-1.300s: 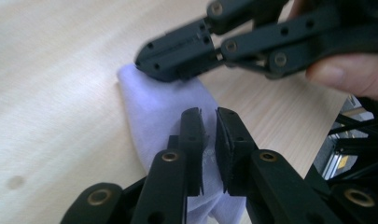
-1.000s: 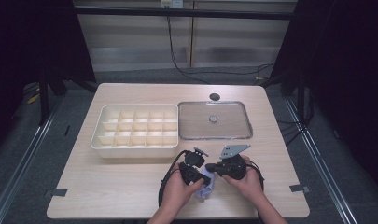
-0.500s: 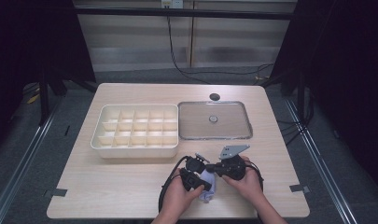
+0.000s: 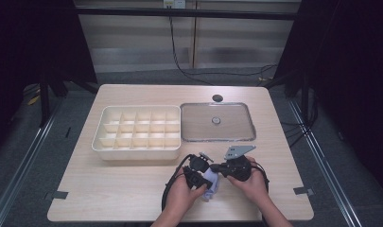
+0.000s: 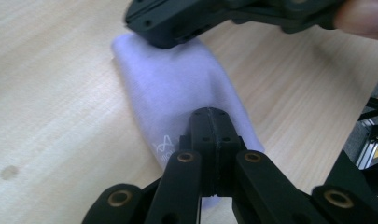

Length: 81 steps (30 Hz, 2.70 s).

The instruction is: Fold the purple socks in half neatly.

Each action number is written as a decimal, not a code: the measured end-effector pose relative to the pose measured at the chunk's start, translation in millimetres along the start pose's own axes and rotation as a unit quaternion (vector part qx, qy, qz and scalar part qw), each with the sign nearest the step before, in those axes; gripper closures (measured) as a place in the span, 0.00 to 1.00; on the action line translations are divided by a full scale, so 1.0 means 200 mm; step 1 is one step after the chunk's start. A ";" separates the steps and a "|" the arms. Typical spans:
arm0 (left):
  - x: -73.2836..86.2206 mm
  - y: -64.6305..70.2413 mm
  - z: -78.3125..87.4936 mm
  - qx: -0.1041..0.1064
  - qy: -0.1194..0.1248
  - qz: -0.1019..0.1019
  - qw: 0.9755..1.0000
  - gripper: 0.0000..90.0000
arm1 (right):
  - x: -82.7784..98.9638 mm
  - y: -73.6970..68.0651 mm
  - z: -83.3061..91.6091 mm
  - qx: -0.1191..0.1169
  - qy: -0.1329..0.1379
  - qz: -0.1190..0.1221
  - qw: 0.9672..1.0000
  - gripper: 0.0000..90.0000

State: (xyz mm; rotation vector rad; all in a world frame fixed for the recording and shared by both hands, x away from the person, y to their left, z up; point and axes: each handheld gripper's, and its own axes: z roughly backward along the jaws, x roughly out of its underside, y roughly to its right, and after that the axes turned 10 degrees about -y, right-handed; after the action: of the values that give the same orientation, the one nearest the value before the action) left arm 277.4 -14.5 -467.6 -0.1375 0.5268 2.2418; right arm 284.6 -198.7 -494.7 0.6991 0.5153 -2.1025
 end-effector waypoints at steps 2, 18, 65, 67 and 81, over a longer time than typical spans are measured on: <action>-0.01 -0.01 0.00 0.000 0.000 0.004 1.000 1.00 | 0.01 0.01 0.01 0.002 0.001 -0.004 1.000 1.00; 0.01 -0.04 0.01 0.014 0.006 0.014 1.000 1.00 | -0.03 -0.03 0.02 -0.002 -0.001 0.014 1.000 1.00; -0.01 0.06 0.09 0.036 0.032 -0.004 0.999 0.95 | 0.01 -0.01 0.01 -0.004 0.004 -0.003 1.000 1.00; -0.01 0.07 0.09 0.040 0.032 -0.005 0.999 0.94 | 0.01 -0.01 0.01 -0.003 0.004 -0.003 1.000 1.00; 0.01 0.06 -0.03 0.032 0.008 0.002 0.999 0.98 | 0.03 -0.01 0.01 -0.005 0.008 -0.005 1.000 1.00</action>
State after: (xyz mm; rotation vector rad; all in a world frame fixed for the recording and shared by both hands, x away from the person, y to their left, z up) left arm 266.9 -21.8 -469.5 -0.1224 0.6077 2.2259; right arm 279.8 -201.7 -496.3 0.7091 0.5383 -2.1047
